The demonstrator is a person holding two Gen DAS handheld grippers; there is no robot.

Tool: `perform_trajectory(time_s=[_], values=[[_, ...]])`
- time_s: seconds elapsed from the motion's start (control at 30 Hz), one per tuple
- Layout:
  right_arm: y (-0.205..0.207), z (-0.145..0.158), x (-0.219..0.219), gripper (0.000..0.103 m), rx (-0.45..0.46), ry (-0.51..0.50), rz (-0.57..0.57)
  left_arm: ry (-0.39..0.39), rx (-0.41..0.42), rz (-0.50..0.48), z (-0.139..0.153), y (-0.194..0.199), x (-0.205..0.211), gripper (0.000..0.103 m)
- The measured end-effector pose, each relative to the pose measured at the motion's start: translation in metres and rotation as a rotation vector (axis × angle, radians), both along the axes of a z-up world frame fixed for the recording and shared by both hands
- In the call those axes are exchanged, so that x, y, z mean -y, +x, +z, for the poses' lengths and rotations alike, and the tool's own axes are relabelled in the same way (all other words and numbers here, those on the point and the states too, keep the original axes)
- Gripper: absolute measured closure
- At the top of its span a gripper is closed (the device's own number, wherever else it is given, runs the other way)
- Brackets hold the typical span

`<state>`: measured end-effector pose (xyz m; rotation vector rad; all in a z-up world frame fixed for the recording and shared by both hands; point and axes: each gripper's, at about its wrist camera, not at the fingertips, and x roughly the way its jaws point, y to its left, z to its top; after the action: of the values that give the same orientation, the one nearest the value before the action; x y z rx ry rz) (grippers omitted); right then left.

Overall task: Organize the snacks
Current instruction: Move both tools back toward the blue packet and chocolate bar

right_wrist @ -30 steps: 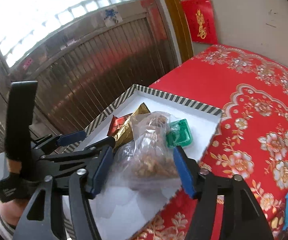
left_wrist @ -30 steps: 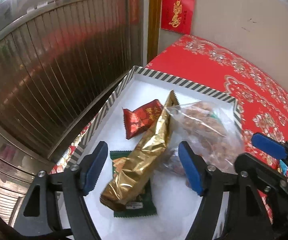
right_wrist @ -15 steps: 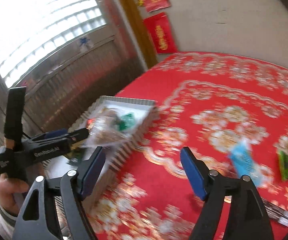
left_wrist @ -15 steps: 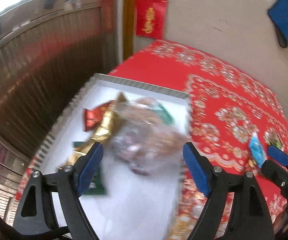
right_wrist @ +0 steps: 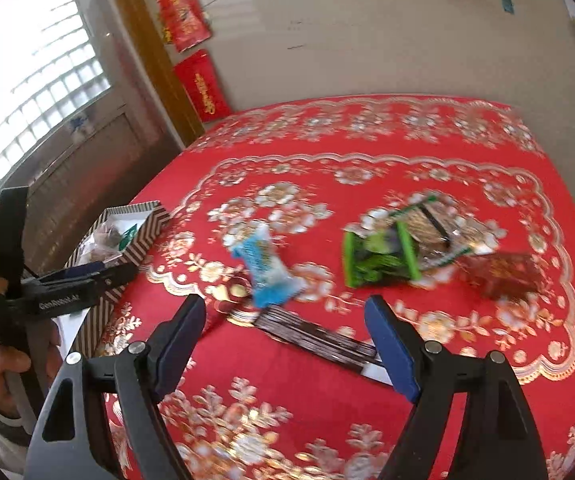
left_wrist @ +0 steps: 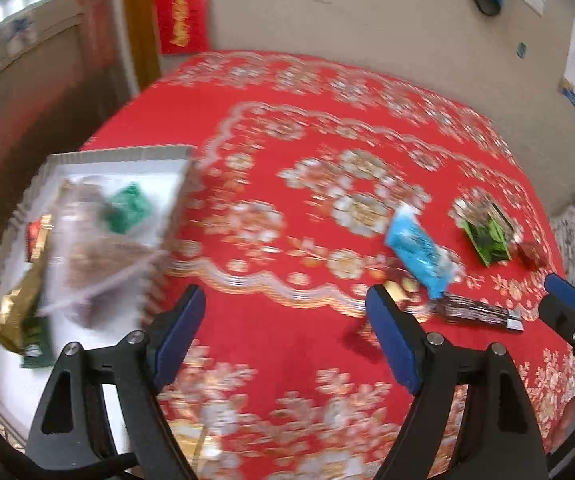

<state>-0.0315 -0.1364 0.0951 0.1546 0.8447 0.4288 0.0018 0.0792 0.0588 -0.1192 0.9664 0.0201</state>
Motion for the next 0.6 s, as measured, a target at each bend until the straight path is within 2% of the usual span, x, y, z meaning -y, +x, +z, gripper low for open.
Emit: perform_trajectory(time_s=[0.23, 0.4, 0.6], values=[[0.010, -0.008, 0.002, 0.021, -0.014, -0.006, 0.059, 0.055, -0.047, -0.125, -0.026, 0.016, 0.039, 0.020], [0.016, -0.015, 0.003, 0.021, -0.031, 0.023, 0.068, 0.065, -0.066, -0.167, -0.036, 0.022, 0.048, 0.020], [0.028, -0.015, -0.011, 0.021, -0.037, -0.006, 0.100, 0.097, -0.074, -0.222, -0.044, 0.027, 0.062, 0.020]])
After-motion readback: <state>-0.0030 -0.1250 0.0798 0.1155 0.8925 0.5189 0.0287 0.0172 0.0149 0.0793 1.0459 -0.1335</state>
